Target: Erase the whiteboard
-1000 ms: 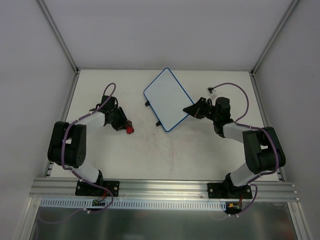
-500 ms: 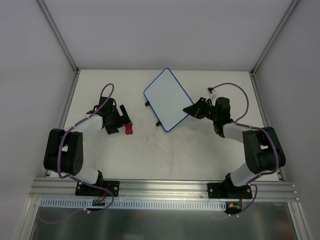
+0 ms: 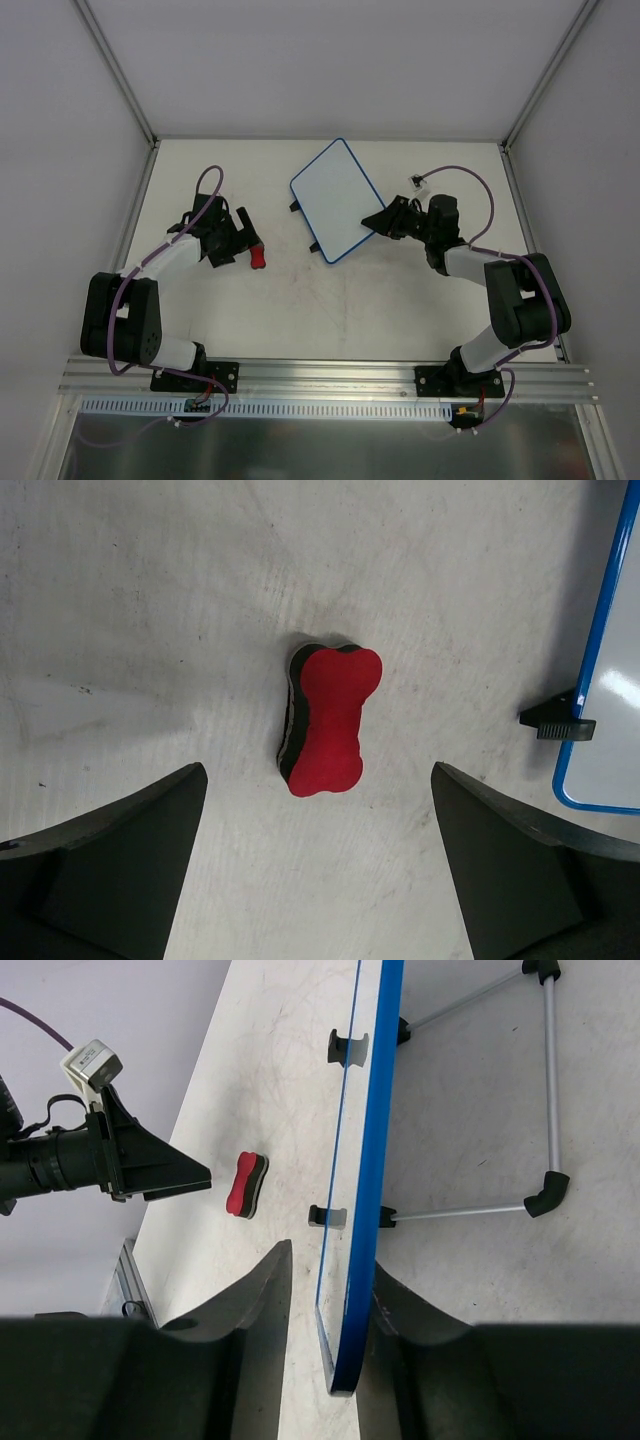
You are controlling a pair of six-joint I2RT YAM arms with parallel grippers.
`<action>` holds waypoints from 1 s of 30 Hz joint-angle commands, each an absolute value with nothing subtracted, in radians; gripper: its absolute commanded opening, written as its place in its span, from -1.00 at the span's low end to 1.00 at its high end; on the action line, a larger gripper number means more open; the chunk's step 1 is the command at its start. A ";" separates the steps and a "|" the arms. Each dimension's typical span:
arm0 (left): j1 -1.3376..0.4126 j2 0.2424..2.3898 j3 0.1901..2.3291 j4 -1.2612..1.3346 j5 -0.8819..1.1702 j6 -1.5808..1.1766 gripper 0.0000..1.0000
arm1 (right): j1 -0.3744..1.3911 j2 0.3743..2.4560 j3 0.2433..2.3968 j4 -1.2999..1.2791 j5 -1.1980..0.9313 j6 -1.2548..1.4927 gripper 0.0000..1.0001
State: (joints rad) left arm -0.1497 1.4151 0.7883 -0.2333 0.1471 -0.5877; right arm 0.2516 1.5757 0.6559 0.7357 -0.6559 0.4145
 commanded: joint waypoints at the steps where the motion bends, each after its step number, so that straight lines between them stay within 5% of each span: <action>1: -0.152 1.374 0.787 -0.253 0.133 -0.578 0.91 | 0.262 1.566 0.670 0.778 -0.684 0.400 -0.36; 4: -0.152 1.371 0.788 -0.252 0.132 -0.578 0.91 | 0.261 1.568 0.670 0.778 -0.683 0.400 -0.31; 15: -0.152 1.362 0.787 -0.255 0.133 -0.577 0.93 | 0.261 1.571 0.658 0.779 -0.666 0.393 0.39; 21: -0.152 1.335 0.779 -0.255 0.118 -0.572 0.94 | 0.258 1.549 0.640 0.778 -0.634 0.387 0.96; 30: -0.152 1.203 0.742 -0.253 0.035 -0.563 0.98 | 0.256 1.413 0.624 0.629 -0.522 0.308 0.98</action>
State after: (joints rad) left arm -0.1497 1.2640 0.7544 -0.2405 0.0933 -0.5858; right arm 0.2550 1.4895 0.6266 0.6617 -0.5861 0.3634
